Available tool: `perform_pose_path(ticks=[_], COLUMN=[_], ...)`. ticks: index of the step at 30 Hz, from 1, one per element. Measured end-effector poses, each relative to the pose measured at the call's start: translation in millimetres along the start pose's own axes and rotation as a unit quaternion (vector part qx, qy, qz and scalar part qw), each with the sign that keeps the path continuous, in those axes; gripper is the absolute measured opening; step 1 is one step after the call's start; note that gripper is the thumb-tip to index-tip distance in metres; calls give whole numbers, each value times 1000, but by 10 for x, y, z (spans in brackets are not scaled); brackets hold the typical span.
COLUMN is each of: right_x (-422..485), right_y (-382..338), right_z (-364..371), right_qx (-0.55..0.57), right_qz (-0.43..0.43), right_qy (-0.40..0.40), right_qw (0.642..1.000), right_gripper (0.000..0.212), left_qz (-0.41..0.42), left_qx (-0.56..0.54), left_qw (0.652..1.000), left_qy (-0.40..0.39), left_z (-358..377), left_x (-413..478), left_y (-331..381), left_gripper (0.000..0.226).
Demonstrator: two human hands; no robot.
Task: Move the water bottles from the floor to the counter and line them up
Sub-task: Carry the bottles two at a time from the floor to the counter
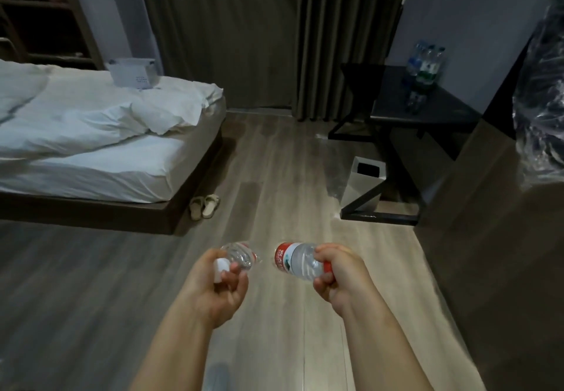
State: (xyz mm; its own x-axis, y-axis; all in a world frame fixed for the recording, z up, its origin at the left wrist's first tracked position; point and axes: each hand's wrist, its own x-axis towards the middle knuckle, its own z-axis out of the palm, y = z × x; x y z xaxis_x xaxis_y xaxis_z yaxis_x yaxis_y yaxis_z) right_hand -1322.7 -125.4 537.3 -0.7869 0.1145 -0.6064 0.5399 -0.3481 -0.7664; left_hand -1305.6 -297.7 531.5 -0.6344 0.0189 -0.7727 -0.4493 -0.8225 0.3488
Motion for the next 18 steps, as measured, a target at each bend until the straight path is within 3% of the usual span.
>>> perform_pose_path(ticks=[8, 18], right_x=[1268, 2887], right_y=[-638, -2140], right_z=[391, 681], right_qx=[15, -5], right_qz=[12, -40], right_qy=[-15, 20], right_qw=[1000, 999], right_gripper=[25, 26], left_qz=[-5, 38], left_qx=[8, 41], left_qw=[999, 998], left_qy=[40, 21], left_z=[826, 2515], left_x=[961, 2205], left_y=[518, 1291], left_gripper=[31, 25])
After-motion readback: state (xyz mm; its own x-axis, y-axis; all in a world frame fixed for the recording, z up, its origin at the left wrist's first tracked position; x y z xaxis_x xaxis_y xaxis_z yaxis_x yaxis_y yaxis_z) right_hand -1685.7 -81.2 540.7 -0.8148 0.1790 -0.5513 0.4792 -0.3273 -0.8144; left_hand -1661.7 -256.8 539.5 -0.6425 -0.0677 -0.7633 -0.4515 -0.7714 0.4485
